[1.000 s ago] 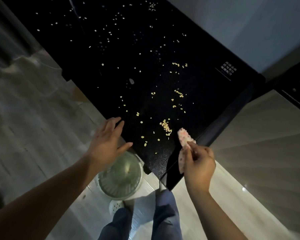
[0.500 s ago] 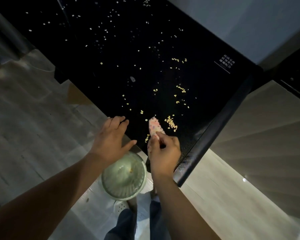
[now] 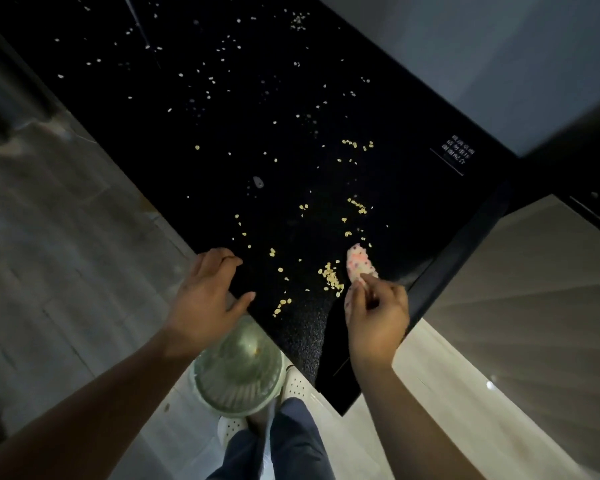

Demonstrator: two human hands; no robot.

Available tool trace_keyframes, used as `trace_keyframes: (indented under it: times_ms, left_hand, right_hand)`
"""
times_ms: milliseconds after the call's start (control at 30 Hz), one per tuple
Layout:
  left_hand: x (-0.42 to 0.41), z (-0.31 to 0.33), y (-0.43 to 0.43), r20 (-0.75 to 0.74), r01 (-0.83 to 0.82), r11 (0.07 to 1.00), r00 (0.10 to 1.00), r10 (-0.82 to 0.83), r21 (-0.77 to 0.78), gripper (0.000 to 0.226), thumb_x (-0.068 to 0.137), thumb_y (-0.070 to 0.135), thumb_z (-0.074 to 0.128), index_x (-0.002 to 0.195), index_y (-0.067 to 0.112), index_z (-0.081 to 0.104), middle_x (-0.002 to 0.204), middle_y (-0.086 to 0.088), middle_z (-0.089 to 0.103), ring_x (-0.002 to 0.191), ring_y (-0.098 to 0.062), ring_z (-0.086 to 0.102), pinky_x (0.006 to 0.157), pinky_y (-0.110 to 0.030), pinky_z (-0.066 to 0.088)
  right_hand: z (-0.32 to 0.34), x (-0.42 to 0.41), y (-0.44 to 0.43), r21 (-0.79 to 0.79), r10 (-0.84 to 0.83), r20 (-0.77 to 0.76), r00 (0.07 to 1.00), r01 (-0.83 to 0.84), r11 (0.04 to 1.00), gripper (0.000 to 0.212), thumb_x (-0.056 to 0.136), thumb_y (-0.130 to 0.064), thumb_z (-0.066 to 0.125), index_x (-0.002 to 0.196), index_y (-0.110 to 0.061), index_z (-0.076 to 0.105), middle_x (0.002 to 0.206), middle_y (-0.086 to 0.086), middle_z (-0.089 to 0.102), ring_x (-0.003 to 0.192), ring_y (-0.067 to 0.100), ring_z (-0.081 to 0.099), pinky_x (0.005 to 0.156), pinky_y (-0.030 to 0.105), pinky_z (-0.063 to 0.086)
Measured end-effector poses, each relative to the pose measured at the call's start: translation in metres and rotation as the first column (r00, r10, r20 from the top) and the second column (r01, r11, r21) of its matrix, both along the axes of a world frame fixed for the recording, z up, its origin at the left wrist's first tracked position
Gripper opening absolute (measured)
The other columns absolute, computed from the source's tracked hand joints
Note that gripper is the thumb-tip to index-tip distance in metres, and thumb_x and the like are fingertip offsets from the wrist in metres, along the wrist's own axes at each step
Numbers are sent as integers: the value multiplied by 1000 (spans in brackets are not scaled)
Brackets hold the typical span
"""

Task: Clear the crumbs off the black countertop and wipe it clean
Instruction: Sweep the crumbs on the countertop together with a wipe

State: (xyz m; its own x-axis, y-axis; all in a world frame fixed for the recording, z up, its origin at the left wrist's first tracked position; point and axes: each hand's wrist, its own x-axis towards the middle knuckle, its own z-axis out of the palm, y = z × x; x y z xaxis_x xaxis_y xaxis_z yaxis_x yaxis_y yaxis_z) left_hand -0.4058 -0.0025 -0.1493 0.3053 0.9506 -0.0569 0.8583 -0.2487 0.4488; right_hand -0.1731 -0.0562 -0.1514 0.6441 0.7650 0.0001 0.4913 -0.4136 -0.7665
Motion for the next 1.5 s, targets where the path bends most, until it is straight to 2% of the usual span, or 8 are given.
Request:
trace_keyframes:
  times_ms: [167,367,600,867,967,1167,1367,1500]
  left_hand:
    - [8,1,-4,19,-77,996,997,78,-34,62,79,49,46,120,5,56,123,-10,48,115,-27,44,99,-38,40]
    - [17,-2,-5,65,-194,981,979,195,-22,57,78,42,52,119,4,58,120,-10,51,111,-27,47,99,-26,31]
    - [20,-2,-6,60,-184,983,981,183,15,56,78,38,54,119,0,58,120,-13,52,109,-28,50,93,-36,46]
    - [20,-4,-3,-7,-200,980,980,200,15,58,77,46,50,120,7,57,119,-6,51,108,-24,47,88,-34,47]
    - [22,-3,-3,-27,-209,978,978,209,10,59,77,47,49,121,9,56,120,-4,50,110,-23,47,90,-33,47]
    - [20,-1,-2,-6,-223,974,975,224,23,52,80,46,48,118,13,59,116,1,52,107,-17,49,90,-25,40]
    - [20,3,13,19,-247,966,969,247,76,39,85,37,48,107,9,65,104,-2,57,95,-18,56,81,-25,42]
    - [18,1,23,61,-264,960,964,259,96,29,85,27,54,106,9,65,102,-2,58,91,-14,55,78,-24,42]
  right_hand:
    - [1,-35,16,14,197,-90,976,-197,980,15,88,-11,66,101,-9,73,99,-2,55,82,-9,53,74,-5,35]
    - [23,22,26,111,182,-46,982,-176,978,16,86,-11,68,99,-16,74,93,-6,55,86,-4,55,75,1,38]
    - [23,100,70,35,90,98,991,-94,995,19,87,-10,67,105,-5,72,99,11,58,82,17,57,78,16,41]
    - [5,87,97,-30,140,124,982,-137,990,20,89,-9,63,105,-1,71,102,16,58,80,16,54,74,4,29]
    - [5,56,90,-17,269,107,957,-269,963,18,87,-7,65,103,-3,72,99,13,59,79,13,52,72,-1,29]
    - [11,24,80,51,315,-136,939,-311,949,20,90,-14,63,108,-11,72,101,-4,56,87,-2,55,76,-2,37]
    - [30,70,116,178,280,-28,960,-270,946,16,89,-10,64,103,-9,73,99,0,56,82,-3,55,75,2,39]
    - [22,80,156,111,286,63,956,-291,950,19,91,-8,61,108,-7,70,102,1,55,88,8,56,79,8,41]
